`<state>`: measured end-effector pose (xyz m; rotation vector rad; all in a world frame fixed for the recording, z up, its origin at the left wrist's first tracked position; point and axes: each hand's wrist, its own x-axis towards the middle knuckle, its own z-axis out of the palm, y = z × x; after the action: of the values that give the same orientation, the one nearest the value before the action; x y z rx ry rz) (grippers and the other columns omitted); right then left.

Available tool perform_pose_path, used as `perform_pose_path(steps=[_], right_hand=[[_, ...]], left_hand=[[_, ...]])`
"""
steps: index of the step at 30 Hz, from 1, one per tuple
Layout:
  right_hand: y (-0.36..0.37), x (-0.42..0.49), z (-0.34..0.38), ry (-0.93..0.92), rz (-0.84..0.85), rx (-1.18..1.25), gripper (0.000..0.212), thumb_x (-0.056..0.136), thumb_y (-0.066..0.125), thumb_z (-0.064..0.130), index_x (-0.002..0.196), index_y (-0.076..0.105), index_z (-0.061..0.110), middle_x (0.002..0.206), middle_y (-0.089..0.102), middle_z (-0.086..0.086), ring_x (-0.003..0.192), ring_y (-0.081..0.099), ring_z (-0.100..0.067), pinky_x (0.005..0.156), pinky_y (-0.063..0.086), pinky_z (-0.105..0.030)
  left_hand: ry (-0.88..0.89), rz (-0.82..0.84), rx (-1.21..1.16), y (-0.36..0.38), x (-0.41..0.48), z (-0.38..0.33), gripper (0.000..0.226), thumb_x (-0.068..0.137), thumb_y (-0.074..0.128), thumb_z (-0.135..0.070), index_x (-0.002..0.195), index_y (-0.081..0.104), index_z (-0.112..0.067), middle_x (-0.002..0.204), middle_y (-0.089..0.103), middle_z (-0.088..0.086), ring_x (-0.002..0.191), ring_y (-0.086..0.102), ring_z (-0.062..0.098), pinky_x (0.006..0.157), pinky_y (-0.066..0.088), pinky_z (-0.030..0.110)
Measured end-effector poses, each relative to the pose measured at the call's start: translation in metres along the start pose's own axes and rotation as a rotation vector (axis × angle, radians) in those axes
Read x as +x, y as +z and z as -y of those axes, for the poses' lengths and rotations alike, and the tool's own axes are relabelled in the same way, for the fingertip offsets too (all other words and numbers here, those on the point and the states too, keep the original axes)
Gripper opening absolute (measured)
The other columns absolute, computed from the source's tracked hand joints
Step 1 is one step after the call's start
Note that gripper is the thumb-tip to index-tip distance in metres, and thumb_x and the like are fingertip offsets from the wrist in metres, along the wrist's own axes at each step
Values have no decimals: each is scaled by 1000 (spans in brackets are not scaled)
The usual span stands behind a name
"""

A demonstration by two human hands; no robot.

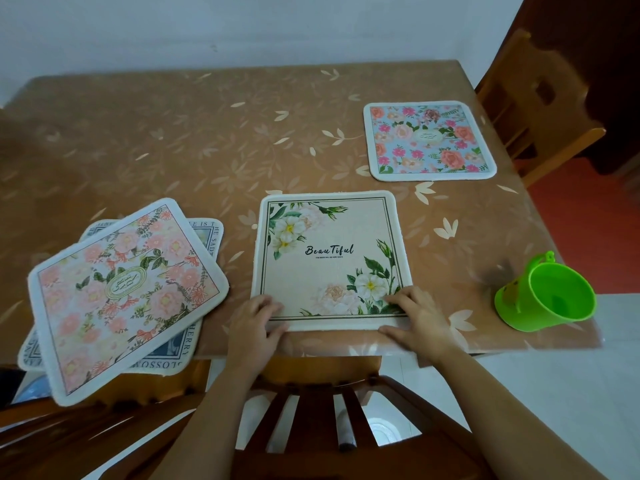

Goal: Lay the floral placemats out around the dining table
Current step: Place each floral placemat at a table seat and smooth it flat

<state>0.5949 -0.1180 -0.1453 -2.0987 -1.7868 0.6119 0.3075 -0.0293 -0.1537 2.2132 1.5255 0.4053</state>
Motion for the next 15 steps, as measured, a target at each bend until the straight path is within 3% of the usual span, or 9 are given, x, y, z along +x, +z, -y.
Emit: perform_pose_path(steps=[3, 6, 8, 10, 15], right_hand=[[0, 2, -3, -18, 56, -142, 65, 77, 63, 49, 131, 42, 22, 139, 39, -9, 128, 30, -26, 106, 25, -41], [14, 8, 3, -18, 172, -264, 62, 88, 36, 57, 141, 11, 36, 155, 2, 0, 141, -8, -22, 112, -3, -51], [26, 14, 13, -14, 204, -321, 60, 91, 21, 57, 136, -14, 40, 153, -18, 0, 135, -28, -26, 108, -14, -52], [37, 22, 22, -20, 204, -367, 58, 90, 13, 58, 129, -26, 43, 149, -27, -3, 128, -37, -30, 104, -17, -55], [49, 56, 29, -42, 153, -365, 64, 79, 5, 70, 134, -19, 46, 149, -26, 0, 133, -32, -29, 104, -13, -60]], left_hand=[[10, 136, 113, 8, 0, 2, 48, 88, 56, -28, 133, 43, -16, 149, 27, 11, 138, 15, 30, 109, 14, 52], [40, 218, 270, 20, -1, -7, 53, 95, 34, -35, 143, 15, -20, 153, 2, 12, 137, -12, 31, 110, 2, 55], [62, 213, 313, 22, 2, -18, 56, 92, 27, -40, 141, 22, -14, 150, 13, 17, 136, 1, 40, 106, 11, 60], [89, 197, 335, 25, 9, -27, 59, 87, 25, -42, 138, 32, -12, 147, 25, 19, 133, 16, 47, 100, 21, 65], [117, 185, 339, 36, 39, -39, 57, 87, 27, -43, 137, 36, -18, 146, 31, 15, 132, 23, 45, 93, 24, 72]])
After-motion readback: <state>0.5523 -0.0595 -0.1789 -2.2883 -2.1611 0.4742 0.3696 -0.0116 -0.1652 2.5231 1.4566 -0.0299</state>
